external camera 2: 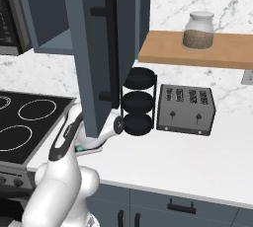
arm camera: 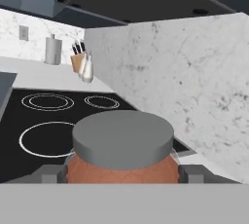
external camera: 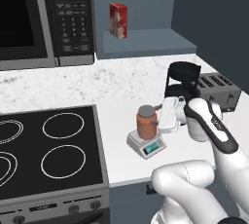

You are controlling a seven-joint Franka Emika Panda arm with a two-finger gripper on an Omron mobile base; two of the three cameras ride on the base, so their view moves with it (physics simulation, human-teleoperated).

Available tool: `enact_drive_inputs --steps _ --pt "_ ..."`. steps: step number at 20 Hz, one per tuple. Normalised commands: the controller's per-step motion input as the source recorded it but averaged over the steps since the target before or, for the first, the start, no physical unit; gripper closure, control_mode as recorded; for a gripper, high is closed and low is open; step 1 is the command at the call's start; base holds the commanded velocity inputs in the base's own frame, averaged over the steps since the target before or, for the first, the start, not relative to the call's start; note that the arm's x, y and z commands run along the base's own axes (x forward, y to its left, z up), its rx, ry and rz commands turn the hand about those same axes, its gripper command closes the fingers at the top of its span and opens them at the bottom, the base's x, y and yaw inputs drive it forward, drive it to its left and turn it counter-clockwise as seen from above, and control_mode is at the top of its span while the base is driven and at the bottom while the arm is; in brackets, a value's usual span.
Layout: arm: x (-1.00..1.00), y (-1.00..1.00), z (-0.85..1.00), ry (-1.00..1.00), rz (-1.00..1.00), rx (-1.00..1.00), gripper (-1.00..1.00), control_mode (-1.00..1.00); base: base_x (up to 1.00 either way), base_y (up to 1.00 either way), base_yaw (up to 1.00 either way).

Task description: Pick the honey bottle and place it on the digital scale for weighing, and close the cabinet.

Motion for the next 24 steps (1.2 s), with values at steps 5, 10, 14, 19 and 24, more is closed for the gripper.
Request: enact_drive_inputs --steps 5,10,14,19,24 --pt "0.06 -0.04 0.00 0.00 0.03 0.01 1.00 -1.00 0.00 0.00 0.00" --pt "0.09 0.00 -0.02 0.02 0.00 0.00 1.00 -1.00 0.00 0.00 0.00" --pt "0.21 0.08 -0.07 0.00 0.01 0.02 1.00 -1.00 0.00 0.00 0.00" --pt "0.38 0.02 -0.13 0.01 0.00 0.00 1.00 -1.00 0.00 0.00 0.00" --pt "0.21 0.00 -0.29 0.10 0.00 0.00 1.00 -1.00 0.00 0.00 0.00"
